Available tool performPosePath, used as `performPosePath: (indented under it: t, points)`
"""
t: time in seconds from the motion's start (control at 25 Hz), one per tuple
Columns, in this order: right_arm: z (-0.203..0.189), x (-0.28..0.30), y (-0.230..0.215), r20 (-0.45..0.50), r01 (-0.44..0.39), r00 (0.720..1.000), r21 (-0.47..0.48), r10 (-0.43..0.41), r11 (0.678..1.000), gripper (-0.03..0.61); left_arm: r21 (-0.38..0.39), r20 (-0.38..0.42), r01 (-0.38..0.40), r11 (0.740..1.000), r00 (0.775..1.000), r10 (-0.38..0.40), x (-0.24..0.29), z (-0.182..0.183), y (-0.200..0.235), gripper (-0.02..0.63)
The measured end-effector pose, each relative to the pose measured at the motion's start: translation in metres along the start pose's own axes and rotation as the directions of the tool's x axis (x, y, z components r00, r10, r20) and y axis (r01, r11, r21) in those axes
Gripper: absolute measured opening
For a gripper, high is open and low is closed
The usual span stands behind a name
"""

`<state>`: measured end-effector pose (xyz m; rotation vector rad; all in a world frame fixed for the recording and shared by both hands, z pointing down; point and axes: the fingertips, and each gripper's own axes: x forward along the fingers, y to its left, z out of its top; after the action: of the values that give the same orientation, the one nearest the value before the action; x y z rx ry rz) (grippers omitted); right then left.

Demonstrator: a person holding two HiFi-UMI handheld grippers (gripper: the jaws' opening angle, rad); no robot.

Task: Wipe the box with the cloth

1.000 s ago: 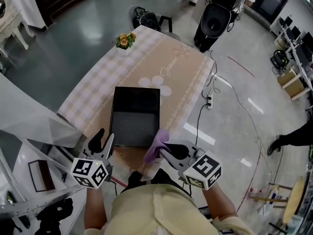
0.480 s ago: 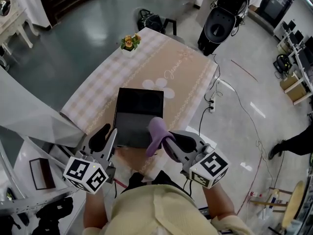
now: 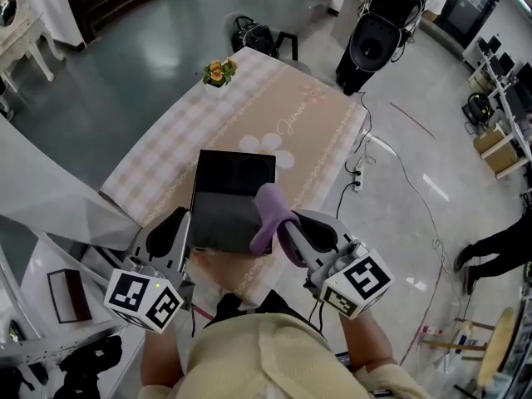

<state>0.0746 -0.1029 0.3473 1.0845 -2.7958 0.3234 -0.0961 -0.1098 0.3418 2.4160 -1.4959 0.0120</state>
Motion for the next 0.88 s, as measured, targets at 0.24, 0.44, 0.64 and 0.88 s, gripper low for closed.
performPosePath:
  t: [0.24, 0.44, 0.64, 0.88]
  points:
    - [0.003, 0.002, -0.006, 0.013, 0.037, 0.999, -0.014, -0.037, 0.999, 0.045, -0.002, -0.008, -0.007, 1.0, 1.0, 0.007, 0.003, -0.002, 0.002, 0.045]
    - [0.004, 0.002, -0.009, 0.018, 0.051, 0.999, -0.02, -0.051, 0.999, 0.045, -0.005, -0.004, -0.007, 1.0, 1.0, 0.007, 0.003, -0.001, 0.001, 0.045]
    - [0.001, 0.002, -0.013, 0.022, 0.06, 0.998, -0.008, -0.06, 0.998, 0.046, 0.006, -0.005, -0.012, 1.0, 1.0, 0.012, 0.002, -0.003, 0.001, 0.046]
    - [-0.002, 0.003, -0.017, 0.022, 0.069, 0.997, 0.007, -0.069, 0.998, 0.046, 0.012, -0.004, 0.001, 1.0, 1.0, -0.001, 0.0, -0.003, -0.001, 0.044]
